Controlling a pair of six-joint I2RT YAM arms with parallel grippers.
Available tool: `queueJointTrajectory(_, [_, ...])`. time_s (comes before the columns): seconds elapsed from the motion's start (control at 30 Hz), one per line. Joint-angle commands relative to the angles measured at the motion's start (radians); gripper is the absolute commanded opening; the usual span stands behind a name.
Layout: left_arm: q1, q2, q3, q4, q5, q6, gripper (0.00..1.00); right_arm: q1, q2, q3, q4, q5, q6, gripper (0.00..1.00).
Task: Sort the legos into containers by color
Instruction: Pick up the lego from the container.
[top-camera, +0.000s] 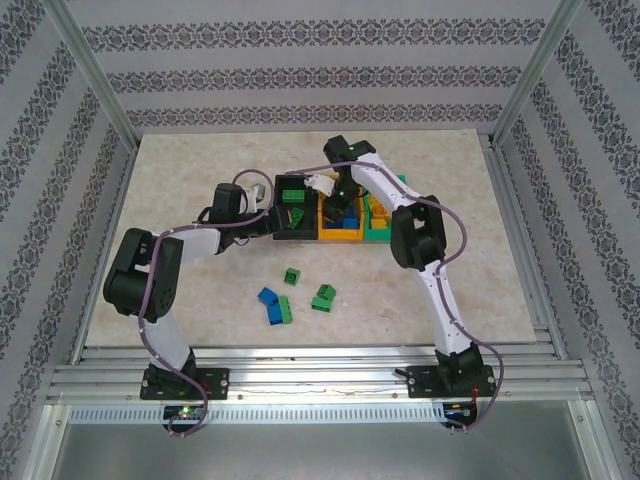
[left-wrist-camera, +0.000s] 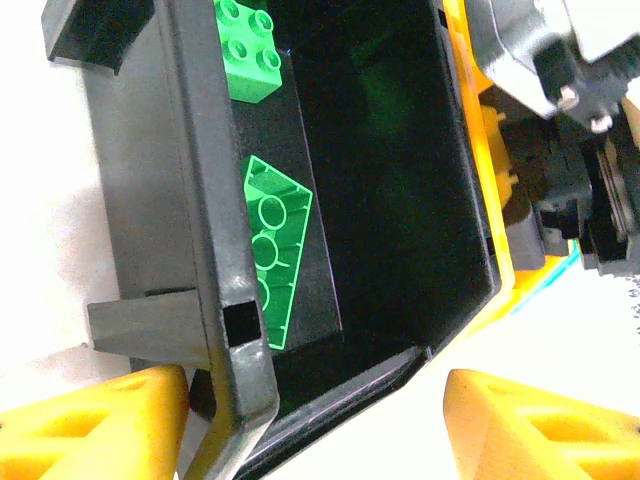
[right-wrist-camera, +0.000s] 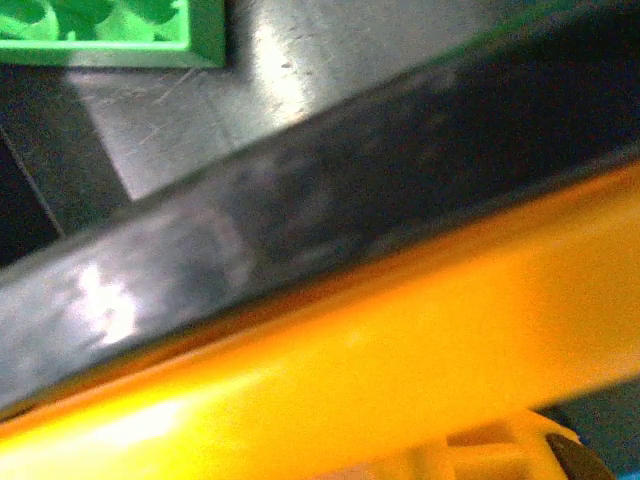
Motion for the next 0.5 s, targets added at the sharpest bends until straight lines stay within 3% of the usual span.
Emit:
queueJointTrajectory(0.0, [-0.014,-0.016,0.002,0.046,0.039,-0.006,0.68,0.003,-0.126,-0.088,0.058,-0.042,0.03,0.22])
queueJointTrajectory(0.27, [-0.013,-0.073,-0.009,0.025,0.024,0.001,0.68,-0.006,-0.351,-0.322,0.258,-0.067,0.123,0.22])
queueJointTrajectory(0.47, [-0.012,-0.125,-0.016,-0.011,0.0,0.023,0.69,-0.083,-0.526,-0.539,0.432,-0.06,0.319,0.23])
